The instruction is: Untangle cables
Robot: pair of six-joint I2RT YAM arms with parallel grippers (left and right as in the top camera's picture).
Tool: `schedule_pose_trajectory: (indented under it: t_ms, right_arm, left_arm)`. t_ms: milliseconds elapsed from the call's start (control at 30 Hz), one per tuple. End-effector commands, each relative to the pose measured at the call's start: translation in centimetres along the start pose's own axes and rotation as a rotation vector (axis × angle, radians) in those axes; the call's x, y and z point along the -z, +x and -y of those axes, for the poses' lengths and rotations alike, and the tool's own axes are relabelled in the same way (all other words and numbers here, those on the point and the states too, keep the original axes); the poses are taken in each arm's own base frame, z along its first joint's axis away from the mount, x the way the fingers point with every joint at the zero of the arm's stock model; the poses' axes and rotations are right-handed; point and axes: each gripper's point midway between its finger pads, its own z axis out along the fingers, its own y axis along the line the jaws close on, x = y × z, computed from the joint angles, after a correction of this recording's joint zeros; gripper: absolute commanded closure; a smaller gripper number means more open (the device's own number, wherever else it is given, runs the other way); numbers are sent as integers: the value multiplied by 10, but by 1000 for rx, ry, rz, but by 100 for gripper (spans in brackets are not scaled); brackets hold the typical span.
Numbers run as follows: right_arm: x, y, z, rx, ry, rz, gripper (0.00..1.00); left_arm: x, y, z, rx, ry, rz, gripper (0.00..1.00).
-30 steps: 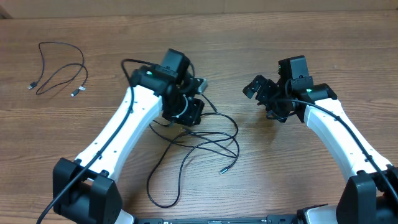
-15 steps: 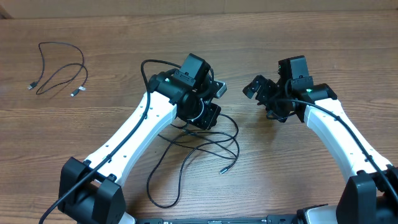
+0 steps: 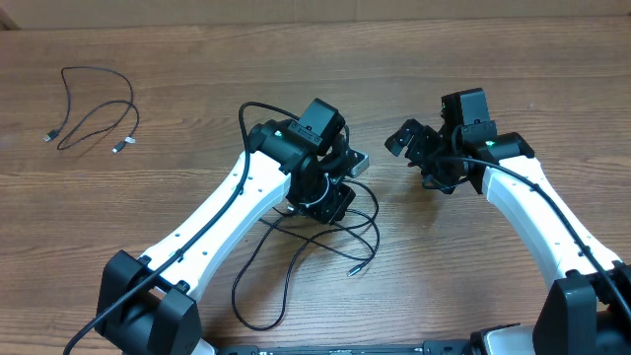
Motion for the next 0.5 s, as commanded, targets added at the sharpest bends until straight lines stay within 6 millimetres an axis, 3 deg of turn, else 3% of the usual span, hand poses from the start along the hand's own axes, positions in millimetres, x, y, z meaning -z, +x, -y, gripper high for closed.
schedule_pose_trajectory:
  t_ms: [0,267,400,467]
  right_arm:
    - [6,-3,-3,6,-9,24,0]
    - [6,-3,-3,7,-10,25,0]
    - [6,-3,-3,6,-9,24,0]
    - [6,-3,-3,6,-9,24,0]
  left_arm:
    - [-5,5,-4,-77,-16,-27,96]
    - [-4,5,-6,-150,-31,-30,96]
    - [-3,22,-16,-139,-77,-102,73]
    - [-1,31,-25,-115,-131,-142,77]
